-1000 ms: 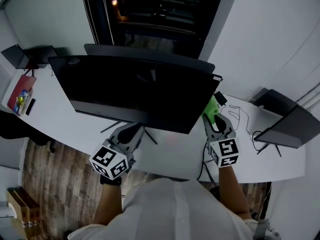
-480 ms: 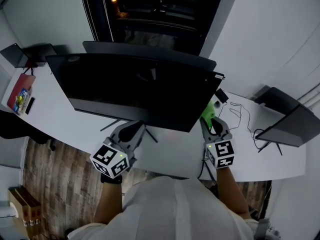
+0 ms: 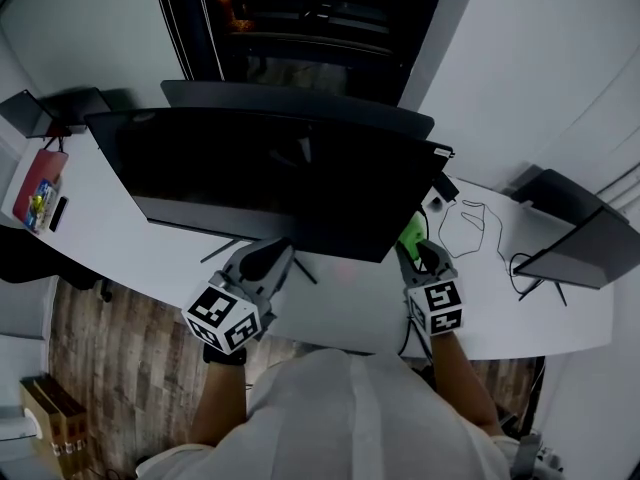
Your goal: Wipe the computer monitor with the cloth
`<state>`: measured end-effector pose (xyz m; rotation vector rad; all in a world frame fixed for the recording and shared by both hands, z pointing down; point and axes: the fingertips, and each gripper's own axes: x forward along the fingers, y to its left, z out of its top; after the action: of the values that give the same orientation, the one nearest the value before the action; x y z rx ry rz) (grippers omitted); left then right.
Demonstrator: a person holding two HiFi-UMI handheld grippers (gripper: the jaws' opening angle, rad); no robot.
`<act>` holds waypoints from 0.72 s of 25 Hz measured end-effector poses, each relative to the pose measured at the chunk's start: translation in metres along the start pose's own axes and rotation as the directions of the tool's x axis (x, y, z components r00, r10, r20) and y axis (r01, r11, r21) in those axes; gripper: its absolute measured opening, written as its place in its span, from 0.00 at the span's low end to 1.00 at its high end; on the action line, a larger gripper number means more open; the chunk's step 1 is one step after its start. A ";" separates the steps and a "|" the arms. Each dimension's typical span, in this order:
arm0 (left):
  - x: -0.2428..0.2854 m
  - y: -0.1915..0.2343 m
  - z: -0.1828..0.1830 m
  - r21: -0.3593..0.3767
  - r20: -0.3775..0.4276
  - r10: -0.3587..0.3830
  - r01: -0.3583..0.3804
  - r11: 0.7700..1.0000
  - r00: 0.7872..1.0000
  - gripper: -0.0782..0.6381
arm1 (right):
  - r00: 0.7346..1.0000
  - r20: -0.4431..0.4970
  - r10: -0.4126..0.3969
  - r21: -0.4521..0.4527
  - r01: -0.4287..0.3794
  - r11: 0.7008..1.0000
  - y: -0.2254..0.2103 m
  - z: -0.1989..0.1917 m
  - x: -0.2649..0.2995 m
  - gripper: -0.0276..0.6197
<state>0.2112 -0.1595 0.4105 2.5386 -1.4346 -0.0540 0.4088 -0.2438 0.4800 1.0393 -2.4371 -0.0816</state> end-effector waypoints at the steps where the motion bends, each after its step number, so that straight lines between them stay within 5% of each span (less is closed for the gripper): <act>1: 0.000 0.001 0.000 -0.001 -0.001 -0.003 0.003 1.000 1.000 0.16 | 1.000 -0.010 0.002 0.001 -0.002 1.000 0.001 -0.003 0.002 0.15; 18: -0.006 0.020 -0.008 -0.015 -0.022 -0.071 0.071 0.997 0.997 0.16 | 0.985 -0.172 -0.023 0.054 0.032 0.998 0.021 -0.062 0.022 0.15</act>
<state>0.1927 -0.1632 0.4220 2.5698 -1.3313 -0.0462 0.4097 -0.2361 0.5486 1.0591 -2.2817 0.0663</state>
